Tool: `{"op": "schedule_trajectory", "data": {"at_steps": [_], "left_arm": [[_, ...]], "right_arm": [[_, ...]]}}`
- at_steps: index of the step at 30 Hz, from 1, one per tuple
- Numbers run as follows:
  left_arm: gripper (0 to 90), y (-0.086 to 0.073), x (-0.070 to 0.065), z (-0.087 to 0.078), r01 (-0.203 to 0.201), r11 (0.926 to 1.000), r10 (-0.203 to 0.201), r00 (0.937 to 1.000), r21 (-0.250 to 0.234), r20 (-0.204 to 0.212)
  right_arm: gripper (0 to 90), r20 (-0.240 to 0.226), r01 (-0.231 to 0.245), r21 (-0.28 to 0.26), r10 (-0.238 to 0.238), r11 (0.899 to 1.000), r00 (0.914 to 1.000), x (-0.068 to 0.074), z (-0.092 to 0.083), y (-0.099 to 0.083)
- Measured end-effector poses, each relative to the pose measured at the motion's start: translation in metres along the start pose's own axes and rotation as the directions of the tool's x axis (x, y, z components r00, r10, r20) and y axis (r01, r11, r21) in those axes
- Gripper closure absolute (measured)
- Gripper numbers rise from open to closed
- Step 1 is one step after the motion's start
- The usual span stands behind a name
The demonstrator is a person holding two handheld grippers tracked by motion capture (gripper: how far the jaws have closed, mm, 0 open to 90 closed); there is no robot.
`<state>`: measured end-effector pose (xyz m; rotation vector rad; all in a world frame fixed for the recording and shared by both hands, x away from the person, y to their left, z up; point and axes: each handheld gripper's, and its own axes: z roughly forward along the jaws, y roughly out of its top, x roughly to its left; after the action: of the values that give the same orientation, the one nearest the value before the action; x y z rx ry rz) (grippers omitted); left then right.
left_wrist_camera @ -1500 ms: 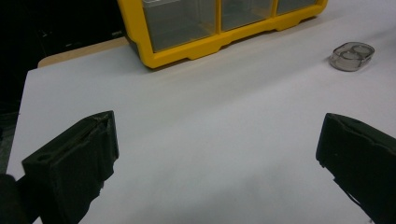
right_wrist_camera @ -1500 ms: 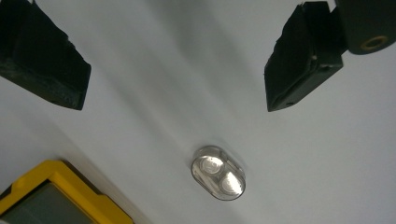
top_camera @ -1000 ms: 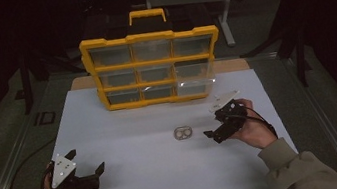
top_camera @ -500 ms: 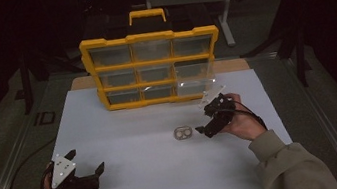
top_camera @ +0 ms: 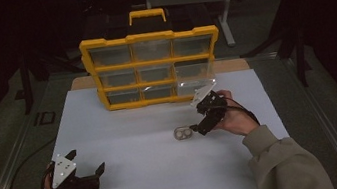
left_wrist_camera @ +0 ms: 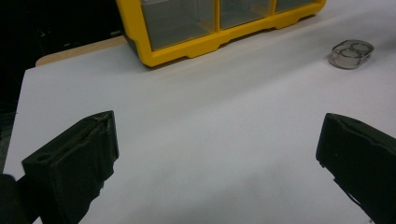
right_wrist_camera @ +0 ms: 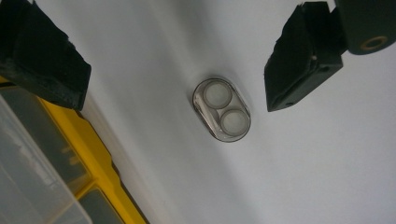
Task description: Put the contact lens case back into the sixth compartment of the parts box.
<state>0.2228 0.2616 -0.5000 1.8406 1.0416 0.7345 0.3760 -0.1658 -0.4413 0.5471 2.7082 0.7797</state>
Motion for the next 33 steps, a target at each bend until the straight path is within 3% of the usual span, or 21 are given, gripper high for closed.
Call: {"op": "schedule_trajectory", "data": {"at_steps": [13, 22, 33], "left_arm": [[0.0, -0.001, 0.000, 0.001, 0.000, 1.0000, 0.000, 1.0000, 0.003, 0.004], [0.0, -0.001, 0.000, 0.002, -0.004, 1.0000, 0.004, 1.0000, 0.007, 0.006], [0.0, -0.001, 0.000, 0.001, -0.004, 1.0000, 0.004, 1.0000, 0.005, 0.004]], "right_arm": [[7.3, -0.017, 0.026, 0.043, -0.025, 0.999, 0.9995, -0.004, 0.021, 0.002], [7.3, -0.060, 0.043, 0.085, -0.038, 0.995, 0.9974, -0.003, 0.039, 0.005], [8.0, -0.039, 0.055, 0.162, -0.050, 0.985, 0.9980, -0.001, 0.064, 0.006]]}}
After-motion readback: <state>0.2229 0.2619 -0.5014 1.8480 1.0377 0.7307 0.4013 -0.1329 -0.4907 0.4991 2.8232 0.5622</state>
